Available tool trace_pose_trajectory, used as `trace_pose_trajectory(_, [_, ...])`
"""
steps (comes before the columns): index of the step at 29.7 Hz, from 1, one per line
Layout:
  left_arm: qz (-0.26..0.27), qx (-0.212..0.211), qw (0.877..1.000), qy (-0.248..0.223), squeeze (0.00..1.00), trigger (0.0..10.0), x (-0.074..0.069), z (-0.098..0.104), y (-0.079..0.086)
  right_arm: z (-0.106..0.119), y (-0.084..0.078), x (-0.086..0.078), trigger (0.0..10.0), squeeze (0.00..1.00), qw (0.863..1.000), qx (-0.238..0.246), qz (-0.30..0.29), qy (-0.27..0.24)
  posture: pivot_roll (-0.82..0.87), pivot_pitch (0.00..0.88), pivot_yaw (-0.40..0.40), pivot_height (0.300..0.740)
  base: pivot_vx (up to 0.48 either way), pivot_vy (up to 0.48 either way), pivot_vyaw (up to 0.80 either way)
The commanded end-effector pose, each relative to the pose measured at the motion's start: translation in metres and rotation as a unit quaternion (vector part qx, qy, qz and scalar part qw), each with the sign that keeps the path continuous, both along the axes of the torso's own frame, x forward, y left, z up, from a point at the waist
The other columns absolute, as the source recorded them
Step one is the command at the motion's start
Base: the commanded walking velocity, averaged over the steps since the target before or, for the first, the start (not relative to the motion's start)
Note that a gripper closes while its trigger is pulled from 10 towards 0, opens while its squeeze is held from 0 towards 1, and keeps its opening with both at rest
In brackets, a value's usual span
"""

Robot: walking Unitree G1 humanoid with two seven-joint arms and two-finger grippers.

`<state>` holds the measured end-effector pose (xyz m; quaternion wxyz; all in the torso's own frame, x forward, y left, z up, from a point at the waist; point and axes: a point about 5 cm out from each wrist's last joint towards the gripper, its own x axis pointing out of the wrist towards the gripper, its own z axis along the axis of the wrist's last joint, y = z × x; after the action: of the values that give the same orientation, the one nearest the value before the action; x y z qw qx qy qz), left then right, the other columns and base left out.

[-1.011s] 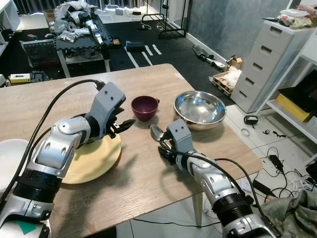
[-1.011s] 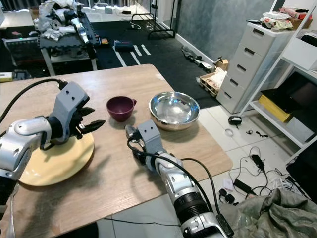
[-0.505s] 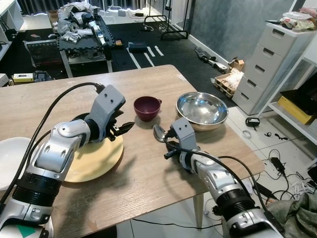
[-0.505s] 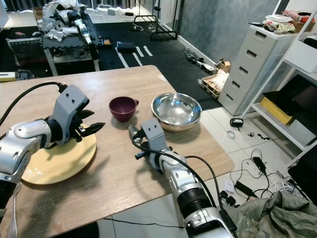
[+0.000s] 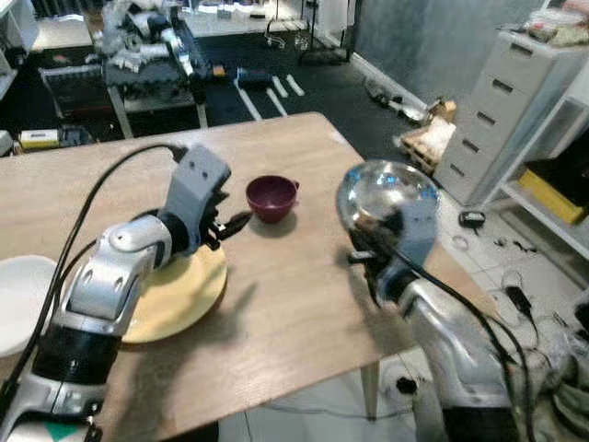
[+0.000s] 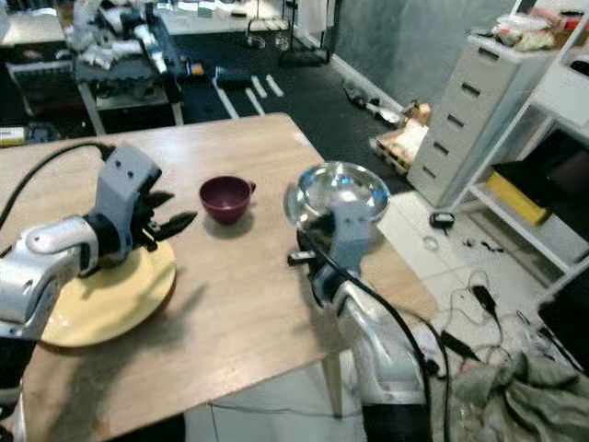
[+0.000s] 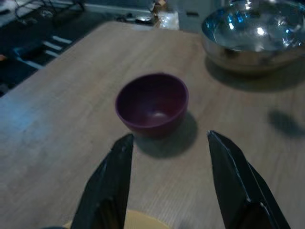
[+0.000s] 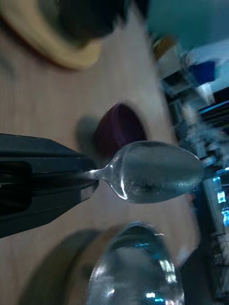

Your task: Setting the table

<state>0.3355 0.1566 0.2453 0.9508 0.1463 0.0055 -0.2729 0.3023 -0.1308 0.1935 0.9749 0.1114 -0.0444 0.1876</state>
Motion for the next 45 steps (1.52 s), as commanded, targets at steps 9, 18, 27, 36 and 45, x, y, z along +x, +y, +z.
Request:
trace_pose_trajectory(9, [0.013, -0.041, 0.999, 0.0, 0.0, 10.0, -0.007, -0.004, -0.013, 0.014, -0.018, -0.037, 10.0, 0.0, 0.997, -0.024, -0.056, -0.043, -0.05, 0.019, 0.077, 0.74, 0.0, 0.0, 0.0])
trace_pose_trajectory(18, [0.06, -0.073, 0.994, -0.049, 0.0, 10.0, -0.008, 0.002, -0.021, 0.006, -0.057, -0.027, 10.0, 0.0, 0.964, -0.035, -0.259, -0.045, -0.06, 0.0, 0.076, 0.74, 0.0, 0.0, 0.0])
trace_pose_trajectory(27, [0.098, -0.087, 0.99, -0.055, 0.0, 10.0, -0.007, -0.006, -0.021, 0.004, -0.058, -0.018, 10.0, 0.0, 0.962, -0.046, -0.264, -0.051, -0.05, 0.0, 0.044, 0.74, 0.0, 0.0, 0.0])
trace_pose_trajectory(36, [0.101, -0.104, 0.988, -0.06, 0.0, 10.0, -0.006, -0.008, -0.031, 0.002, -0.061, -0.015, 10.0, 0.0, 0.961, -0.056, -0.265, -0.051, -0.07, 0.0, 0.051, 0.74, 0.0, 0.0, 0.0])
trace_pose_trajectory(45, [0.107, -0.101, 0.987, -0.061, 0.0, 10.0, -0.001, -0.009, -0.031, -0.003, -0.057, -0.011, 10.0, 0.0, 0.961, -0.054, -0.266, -0.045, -0.08, 0.0, 0.062, 0.74, 0.0, 0.0, 0.0])
